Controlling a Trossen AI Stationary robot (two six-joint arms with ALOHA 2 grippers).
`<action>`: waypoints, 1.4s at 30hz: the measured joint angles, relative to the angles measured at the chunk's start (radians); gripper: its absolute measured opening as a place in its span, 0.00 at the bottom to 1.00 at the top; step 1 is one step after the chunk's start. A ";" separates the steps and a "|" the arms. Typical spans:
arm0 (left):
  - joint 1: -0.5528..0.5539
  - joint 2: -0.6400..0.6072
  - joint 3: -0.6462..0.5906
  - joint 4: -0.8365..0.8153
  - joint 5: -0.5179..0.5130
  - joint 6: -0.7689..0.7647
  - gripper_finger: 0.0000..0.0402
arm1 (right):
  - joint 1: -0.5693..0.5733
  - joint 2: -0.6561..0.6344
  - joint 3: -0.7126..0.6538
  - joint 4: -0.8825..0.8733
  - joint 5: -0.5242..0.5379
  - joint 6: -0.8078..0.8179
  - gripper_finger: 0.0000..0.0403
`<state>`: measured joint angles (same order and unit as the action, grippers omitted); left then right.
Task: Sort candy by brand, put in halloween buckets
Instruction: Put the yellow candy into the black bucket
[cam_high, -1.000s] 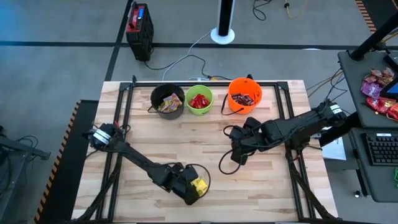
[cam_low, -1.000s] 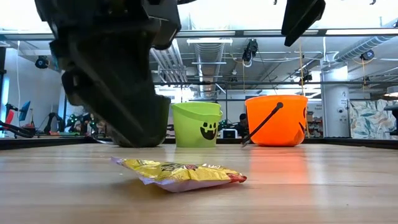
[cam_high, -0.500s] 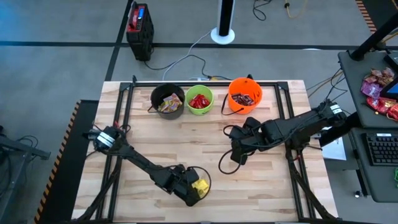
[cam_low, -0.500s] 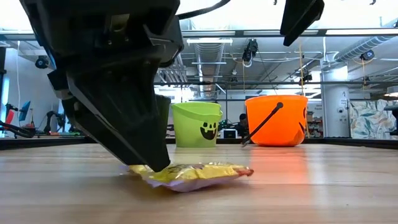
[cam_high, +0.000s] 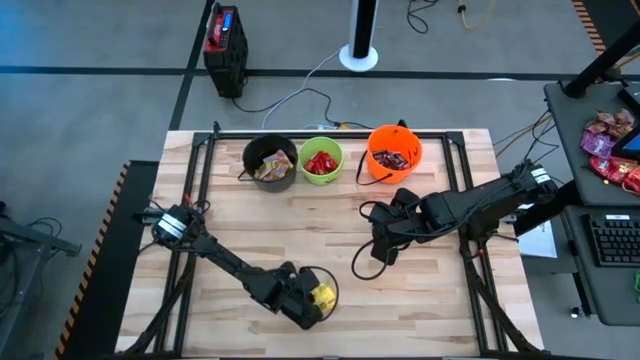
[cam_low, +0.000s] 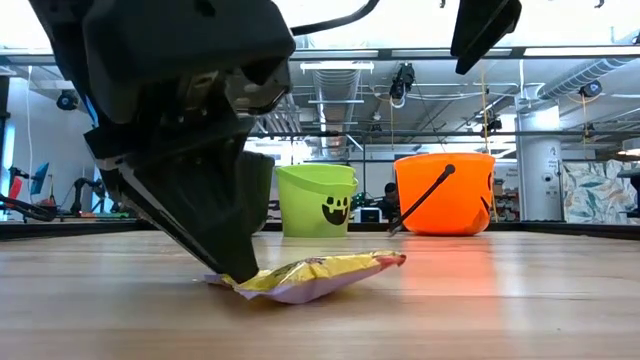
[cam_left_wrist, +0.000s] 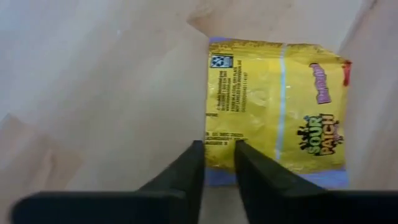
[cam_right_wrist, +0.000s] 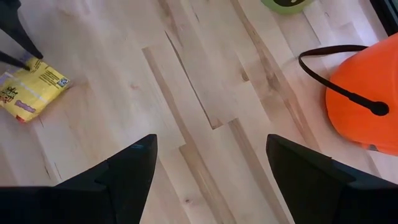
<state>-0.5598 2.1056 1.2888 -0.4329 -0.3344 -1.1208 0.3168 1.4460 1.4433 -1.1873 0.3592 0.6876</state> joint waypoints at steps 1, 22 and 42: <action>0.001 0.000 0.000 -0.006 0.000 -0.001 0.15 | 0.000 0.000 0.000 0.000 0.000 0.000 0.73; 0.006 -0.099 -0.015 -0.163 -0.069 -0.082 0.00 | -0.002 0.010 -0.316 0.759 -0.427 0.030 0.66; 0.001 -0.198 -0.022 -0.203 -0.068 0.160 0.00 | -0.082 0.386 -0.426 1.257 -0.553 0.276 0.66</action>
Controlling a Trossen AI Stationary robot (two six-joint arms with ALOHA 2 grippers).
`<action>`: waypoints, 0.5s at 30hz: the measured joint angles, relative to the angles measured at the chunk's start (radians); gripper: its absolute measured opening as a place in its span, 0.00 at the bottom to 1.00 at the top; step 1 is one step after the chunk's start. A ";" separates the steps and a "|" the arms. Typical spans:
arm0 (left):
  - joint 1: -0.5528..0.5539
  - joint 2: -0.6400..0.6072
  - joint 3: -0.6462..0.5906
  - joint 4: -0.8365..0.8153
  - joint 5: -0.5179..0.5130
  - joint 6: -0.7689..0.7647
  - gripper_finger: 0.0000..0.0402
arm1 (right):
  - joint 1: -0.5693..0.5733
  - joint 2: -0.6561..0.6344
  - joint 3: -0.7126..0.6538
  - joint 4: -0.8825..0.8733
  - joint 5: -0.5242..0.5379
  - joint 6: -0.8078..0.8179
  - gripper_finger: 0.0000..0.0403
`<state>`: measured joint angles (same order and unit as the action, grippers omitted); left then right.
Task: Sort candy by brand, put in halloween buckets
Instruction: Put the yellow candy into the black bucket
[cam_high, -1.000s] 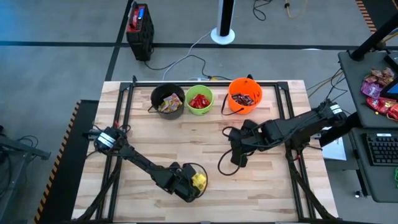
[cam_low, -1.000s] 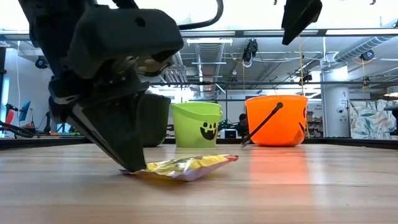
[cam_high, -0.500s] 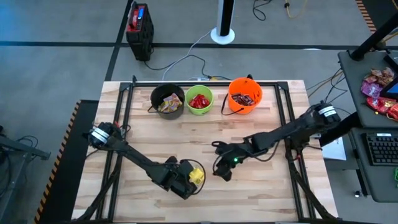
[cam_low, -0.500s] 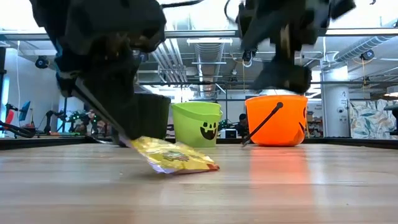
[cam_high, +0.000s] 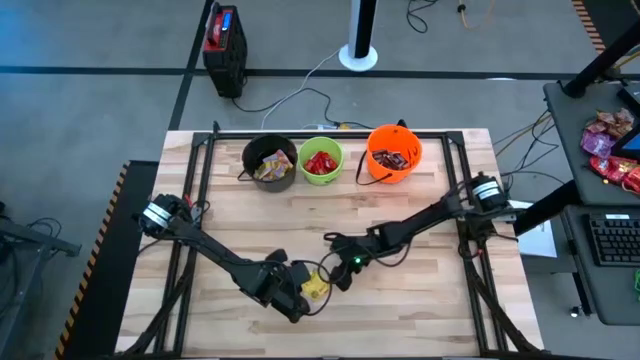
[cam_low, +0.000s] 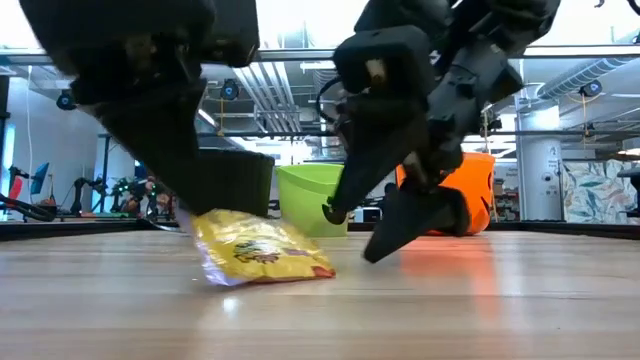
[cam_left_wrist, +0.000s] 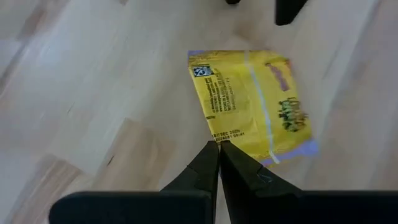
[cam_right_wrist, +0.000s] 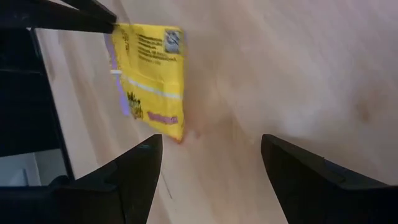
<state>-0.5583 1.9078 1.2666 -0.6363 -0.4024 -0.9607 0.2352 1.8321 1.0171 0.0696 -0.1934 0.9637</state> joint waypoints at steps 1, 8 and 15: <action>0.001 0.002 -0.005 0.000 -0.003 0.000 0.00 | 0.000 0.017 0.016 0.000 -0.001 -0.007 0.66; 0.002 0.002 -0.044 0.004 -0.057 -0.050 0.07 | 0.002 0.076 0.080 0.003 -0.020 -0.014 0.66; -0.004 -0.010 -0.053 0.036 -0.052 0.005 0.29 | -0.002 0.076 0.079 0.027 -0.018 0.015 0.66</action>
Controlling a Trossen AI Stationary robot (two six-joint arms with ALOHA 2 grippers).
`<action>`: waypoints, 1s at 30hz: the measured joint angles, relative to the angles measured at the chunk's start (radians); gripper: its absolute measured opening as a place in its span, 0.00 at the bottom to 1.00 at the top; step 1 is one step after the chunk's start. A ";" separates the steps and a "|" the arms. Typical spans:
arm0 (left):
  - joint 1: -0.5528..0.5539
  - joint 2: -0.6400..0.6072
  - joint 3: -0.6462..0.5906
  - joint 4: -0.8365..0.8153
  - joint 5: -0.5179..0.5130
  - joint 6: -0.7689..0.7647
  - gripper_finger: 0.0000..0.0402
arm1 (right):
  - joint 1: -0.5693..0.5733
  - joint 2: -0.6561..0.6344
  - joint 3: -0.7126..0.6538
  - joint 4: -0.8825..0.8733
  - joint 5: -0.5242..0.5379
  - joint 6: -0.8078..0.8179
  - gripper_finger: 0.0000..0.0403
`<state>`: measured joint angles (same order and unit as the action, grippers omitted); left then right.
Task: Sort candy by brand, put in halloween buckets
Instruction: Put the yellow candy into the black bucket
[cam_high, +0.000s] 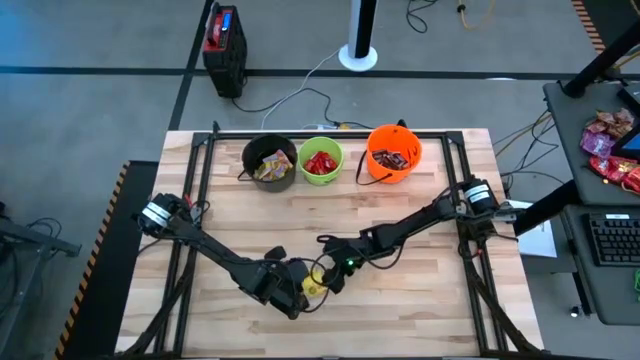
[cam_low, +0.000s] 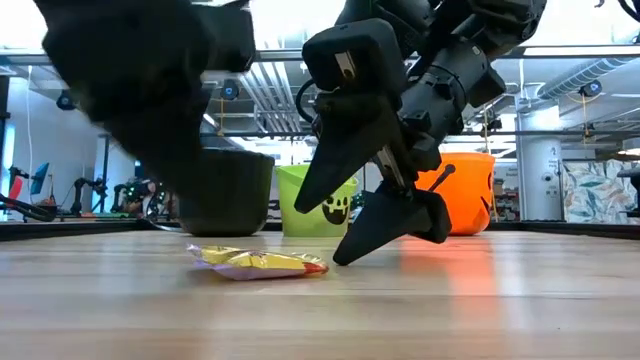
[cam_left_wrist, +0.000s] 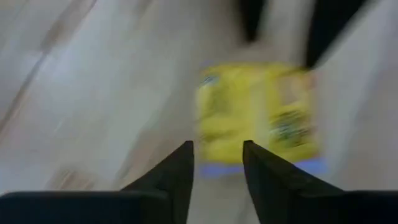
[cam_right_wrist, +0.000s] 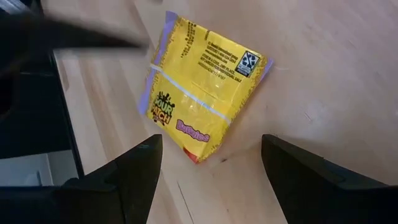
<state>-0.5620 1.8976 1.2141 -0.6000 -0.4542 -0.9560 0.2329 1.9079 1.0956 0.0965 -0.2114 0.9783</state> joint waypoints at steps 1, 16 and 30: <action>-0.004 -0.004 0.001 0.038 0.000 0.035 0.32 | 0.000 0.000 -0.001 0.005 0.000 0.008 0.66; -0.018 0.015 -0.180 0.366 0.081 -0.025 0.23 | 0.001 0.068 -0.002 0.163 -0.059 0.077 0.66; -0.016 0.018 -0.213 0.452 0.057 -0.014 0.19 | -0.002 0.071 -0.004 0.199 -0.061 0.065 0.45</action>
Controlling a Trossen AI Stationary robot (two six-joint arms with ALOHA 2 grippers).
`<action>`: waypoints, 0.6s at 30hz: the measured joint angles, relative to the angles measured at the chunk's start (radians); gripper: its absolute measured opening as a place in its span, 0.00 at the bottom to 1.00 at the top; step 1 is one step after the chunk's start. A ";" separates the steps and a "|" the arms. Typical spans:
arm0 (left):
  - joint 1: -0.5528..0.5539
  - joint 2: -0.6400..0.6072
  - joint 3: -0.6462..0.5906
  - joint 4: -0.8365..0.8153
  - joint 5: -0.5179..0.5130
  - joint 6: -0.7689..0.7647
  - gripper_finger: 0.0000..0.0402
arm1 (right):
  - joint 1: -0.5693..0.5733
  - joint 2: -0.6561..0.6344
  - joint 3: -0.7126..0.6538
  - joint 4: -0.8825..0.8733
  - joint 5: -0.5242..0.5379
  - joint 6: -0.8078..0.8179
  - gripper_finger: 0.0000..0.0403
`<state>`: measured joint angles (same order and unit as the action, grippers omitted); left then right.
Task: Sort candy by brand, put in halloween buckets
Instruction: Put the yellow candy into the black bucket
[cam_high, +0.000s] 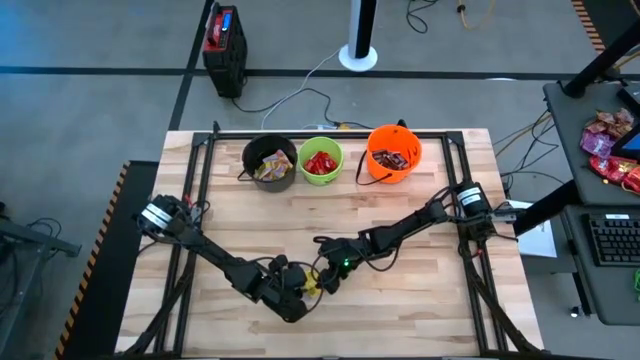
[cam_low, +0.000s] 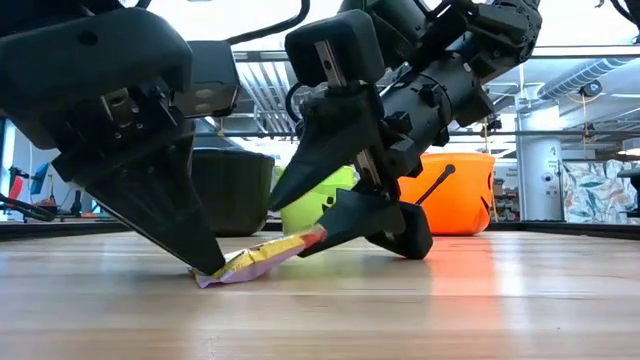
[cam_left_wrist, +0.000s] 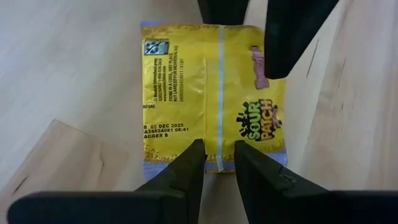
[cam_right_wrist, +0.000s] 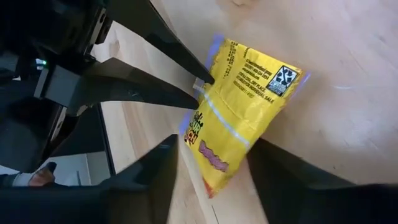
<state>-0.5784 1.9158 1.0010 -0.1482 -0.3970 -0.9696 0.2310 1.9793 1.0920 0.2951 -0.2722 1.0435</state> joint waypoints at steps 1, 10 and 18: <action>0.000 0.001 0.000 0.002 -0.006 0.000 0.19 | 0.000 0.000 0.000 0.000 0.002 -0.004 0.40; 0.002 0.002 -0.002 0.024 -0.058 -0.023 0.19 | -0.013 0.000 -0.001 -0.010 0.021 -0.095 0.04; -0.012 -0.117 -0.003 -0.023 -0.087 -0.001 0.19 | -0.017 -0.068 -0.006 -0.230 0.062 -0.192 0.03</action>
<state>-0.5908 1.7990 0.9977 -0.1711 -0.4843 -0.9711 0.2138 1.9115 1.0859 0.0654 -0.2097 0.8514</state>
